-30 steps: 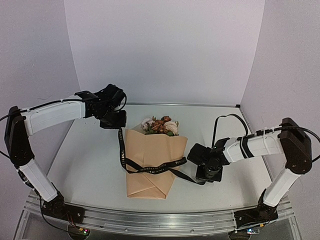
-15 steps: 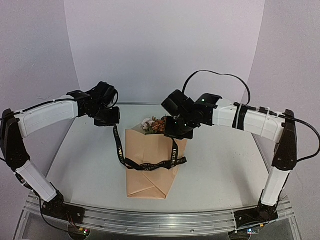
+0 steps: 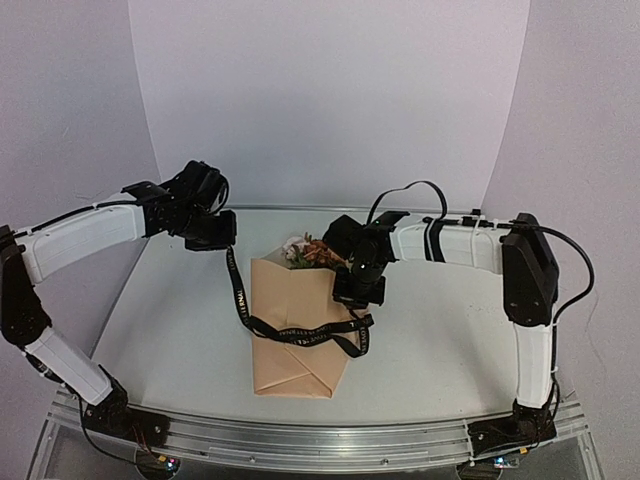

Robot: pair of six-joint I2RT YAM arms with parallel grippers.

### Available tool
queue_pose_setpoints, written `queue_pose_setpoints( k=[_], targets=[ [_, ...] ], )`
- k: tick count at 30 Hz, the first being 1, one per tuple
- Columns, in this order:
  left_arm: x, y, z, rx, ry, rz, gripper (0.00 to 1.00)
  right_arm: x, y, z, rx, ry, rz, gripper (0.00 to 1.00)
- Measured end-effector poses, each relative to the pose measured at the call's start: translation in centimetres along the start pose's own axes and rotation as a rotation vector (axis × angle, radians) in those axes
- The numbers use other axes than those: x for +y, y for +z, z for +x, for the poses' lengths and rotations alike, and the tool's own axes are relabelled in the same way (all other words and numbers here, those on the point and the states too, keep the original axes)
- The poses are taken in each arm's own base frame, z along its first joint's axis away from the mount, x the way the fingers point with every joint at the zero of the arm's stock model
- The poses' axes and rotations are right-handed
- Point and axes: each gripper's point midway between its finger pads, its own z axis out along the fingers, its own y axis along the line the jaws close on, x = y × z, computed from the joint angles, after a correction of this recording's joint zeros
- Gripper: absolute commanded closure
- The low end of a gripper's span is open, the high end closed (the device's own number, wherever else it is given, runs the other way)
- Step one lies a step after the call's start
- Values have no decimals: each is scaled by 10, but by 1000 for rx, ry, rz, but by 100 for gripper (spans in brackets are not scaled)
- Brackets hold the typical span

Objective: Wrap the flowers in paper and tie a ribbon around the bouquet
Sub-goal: Cross the ribbon over the folded bouquet.

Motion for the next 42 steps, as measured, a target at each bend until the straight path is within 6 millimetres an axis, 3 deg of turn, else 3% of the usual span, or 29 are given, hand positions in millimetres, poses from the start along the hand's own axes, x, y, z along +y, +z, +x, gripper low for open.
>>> queue_pose_setpoints(
  k=[5, 16, 20, 24, 26, 28, 30, 32, 35, 37, 39, 42],
  targets=[
    [15, -9, 27, 24, -55, 18, 100, -1, 0, 6, 9, 1, 6, 100],
    [5, 1, 66, 137, -53, 135, 99, 9, -7, 3, -6, -1, -17, 100],
    [21, 10, 91, 194, -88, 82, 99, 14, -8, 10, -6, 8, -19, 100],
    [49, 13, 112, 204, -192, -29, 96, 17, -9, 13, -25, 18, -14, 100],
    [64, 10, 122, 196, -257, -73, 87, 18, -9, 13, -34, 23, -13, 100],
    [77, 5, 132, 183, -330, -108, 66, 19, -9, 13, -40, 29, -13, 100],
    [90, 1, 144, 174, -404, -136, 51, 19, -9, 12, -48, 34, -17, 100],
    [99, -3, 153, 166, -448, -154, 42, 20, -9, 11, -55, 35, -26, 100],
    [103, -18, 145, 102, -491, -134, 35, 21, -10, 11, -68, 30, -50, 100],
    [96, -31, 126, 32, -493, -66, 38, 23, -12, 12, -78, 24, -73, 100],
    [79, -42, 104, -27, -471, 34, 40, 25, -15, 12, -90, 23, -101, 100],
    [33, -47, 72, -64, -410, 246, 43, 31, -20, 13, -100, 27, -157, 100]
  ],
)
